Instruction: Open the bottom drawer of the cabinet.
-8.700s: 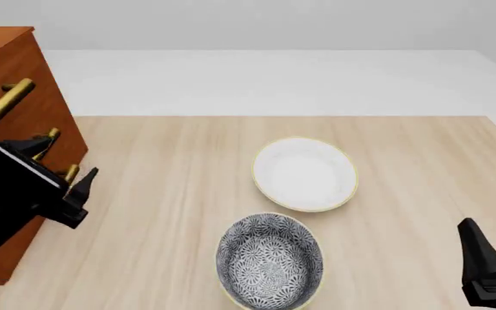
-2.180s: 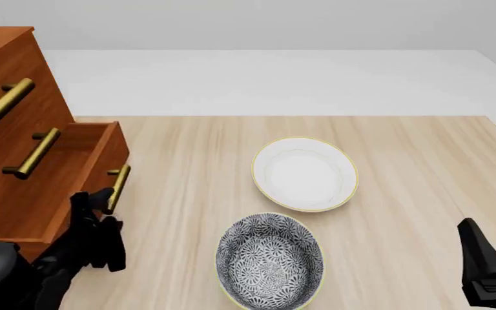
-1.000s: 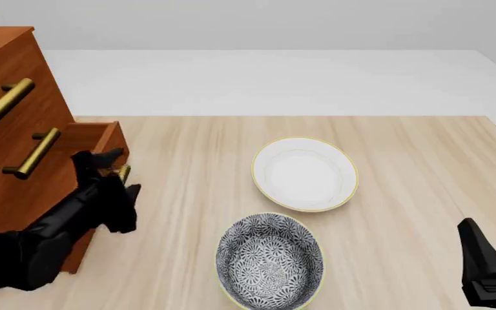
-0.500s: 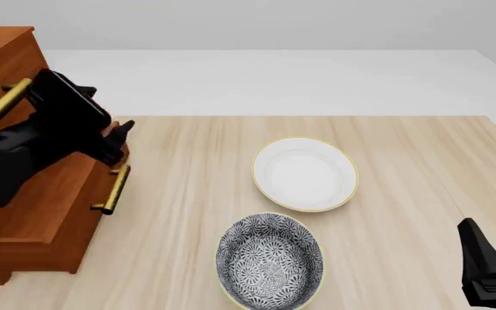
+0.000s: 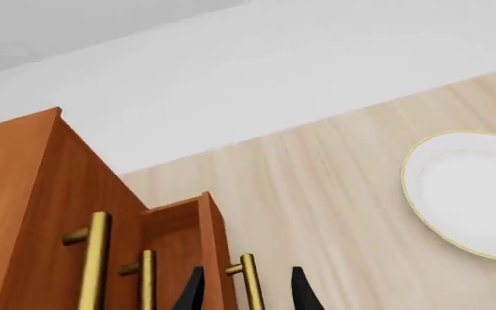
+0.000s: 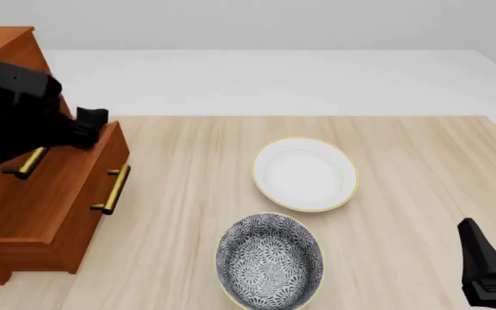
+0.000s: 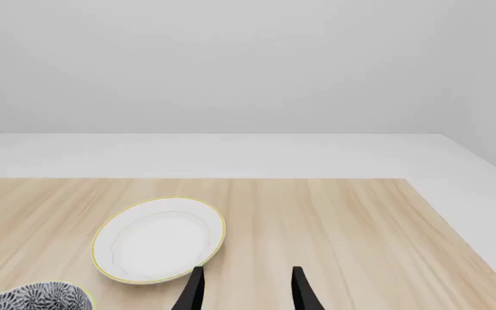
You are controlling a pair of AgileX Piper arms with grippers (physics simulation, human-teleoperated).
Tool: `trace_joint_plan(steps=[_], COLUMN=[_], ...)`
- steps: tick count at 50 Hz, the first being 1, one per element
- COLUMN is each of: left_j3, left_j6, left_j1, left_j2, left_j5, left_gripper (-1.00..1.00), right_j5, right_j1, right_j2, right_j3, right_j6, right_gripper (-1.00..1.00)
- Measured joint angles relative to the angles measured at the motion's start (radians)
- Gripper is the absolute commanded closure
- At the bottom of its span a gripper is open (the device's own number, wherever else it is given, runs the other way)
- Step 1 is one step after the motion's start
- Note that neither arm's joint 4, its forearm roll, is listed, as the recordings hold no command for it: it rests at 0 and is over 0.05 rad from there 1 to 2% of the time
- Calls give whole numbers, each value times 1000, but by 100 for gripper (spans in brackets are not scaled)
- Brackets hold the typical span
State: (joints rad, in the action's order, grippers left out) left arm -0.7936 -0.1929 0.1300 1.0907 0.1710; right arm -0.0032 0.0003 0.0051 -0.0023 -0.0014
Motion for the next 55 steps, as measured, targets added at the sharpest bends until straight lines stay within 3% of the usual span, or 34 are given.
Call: trace_joint_plan(steps=[12,55], left_j3=[77,341], left_j6=[79,165], left_j1=[-19,-97], left_j2=[-43,-19], left_j5=[3,-167], left_gripper=[-100,-100], right_j5=[0,0], right_j1=[0,0], right_j2=[0,0], right_j3=[0,0], right_j6=[0,0], right_gripper=[-100,-100])
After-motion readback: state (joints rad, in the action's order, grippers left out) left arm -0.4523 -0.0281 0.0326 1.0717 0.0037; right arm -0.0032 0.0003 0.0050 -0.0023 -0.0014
